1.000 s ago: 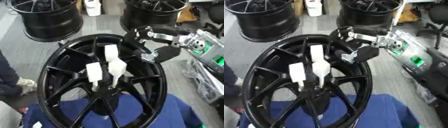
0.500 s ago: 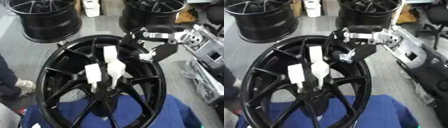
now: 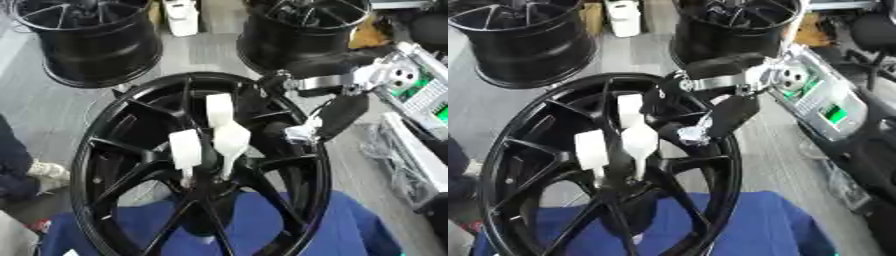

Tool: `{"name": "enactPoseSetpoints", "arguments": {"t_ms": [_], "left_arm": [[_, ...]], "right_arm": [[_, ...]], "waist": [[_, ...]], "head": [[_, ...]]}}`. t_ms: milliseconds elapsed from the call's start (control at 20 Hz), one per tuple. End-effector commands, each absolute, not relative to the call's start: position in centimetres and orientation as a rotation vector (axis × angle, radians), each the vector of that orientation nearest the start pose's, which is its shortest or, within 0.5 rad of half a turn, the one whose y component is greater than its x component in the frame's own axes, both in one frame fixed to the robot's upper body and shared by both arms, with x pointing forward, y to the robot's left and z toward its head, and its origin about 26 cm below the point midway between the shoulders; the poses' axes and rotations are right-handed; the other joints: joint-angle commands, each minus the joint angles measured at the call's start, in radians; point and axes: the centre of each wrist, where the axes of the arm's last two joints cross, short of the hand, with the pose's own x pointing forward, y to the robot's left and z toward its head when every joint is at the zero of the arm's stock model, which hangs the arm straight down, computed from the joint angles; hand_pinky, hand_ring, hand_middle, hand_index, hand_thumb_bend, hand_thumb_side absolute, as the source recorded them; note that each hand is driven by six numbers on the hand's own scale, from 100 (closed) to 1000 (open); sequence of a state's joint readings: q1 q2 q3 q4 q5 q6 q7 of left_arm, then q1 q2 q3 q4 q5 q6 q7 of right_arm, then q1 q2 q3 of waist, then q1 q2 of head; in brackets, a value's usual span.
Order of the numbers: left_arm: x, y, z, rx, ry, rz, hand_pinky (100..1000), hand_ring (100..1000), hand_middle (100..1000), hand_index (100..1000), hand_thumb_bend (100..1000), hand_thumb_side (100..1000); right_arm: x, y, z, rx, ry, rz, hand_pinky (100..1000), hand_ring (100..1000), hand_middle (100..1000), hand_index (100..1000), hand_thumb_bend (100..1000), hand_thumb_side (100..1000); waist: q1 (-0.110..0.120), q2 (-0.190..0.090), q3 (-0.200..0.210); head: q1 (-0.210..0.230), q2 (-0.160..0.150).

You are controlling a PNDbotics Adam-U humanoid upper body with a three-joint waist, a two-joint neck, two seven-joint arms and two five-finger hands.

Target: Pull the pin out of the wheel hub.

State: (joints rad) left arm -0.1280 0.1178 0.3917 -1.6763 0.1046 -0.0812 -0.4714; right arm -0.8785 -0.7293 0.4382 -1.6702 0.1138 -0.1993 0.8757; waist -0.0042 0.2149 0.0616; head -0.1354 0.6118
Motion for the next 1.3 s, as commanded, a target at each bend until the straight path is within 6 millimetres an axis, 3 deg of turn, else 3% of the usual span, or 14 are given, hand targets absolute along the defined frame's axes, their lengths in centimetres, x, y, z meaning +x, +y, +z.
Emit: {"name": "enactPoseSetpoints", "arguments": {"t_ms": [50,850,1100,1300], "left_arm": [[28.9,36.0,7.1,-0.014,-1.914,-0.207,780,758,671,701,205,832],[28.9,35.9,7.2,-0.017,-1.913,-0.206,781,758,668,701,206,832],[28.9,35.9,7.2,-0.018,-1.912,-0.208,781,758,667,701,206,832],[29.0,35.9,7.2,-0.02,-1.914,-0.208,781,758,666,701,206,832]], "right_arm": [[37.4,-21.1,30.2,0.24,2.125,-2.903,842,895,924,913,100,763],[38.6,-19.5,28.5,0.277,2.004,-2.929,863,896,890,909,100,778],[38.8,-19.1,27.9,0.291,1.966,-2.94,861,886,869,910,100,724],[39.2,-19.0,27.5,0.286,1.969,-2.944,847,865,831,908,100,624]], "waist": [[0.002,-0.013,0.002],[-0.004,-0.012,0.009],[-0.003,-0.012,0.01],[-0.002,-0.011,0.013]], "head": [[-0.006,-0.015],[-0.01,-0.017],[-0.011,-0.018],[-0.015,-0.02]]}}
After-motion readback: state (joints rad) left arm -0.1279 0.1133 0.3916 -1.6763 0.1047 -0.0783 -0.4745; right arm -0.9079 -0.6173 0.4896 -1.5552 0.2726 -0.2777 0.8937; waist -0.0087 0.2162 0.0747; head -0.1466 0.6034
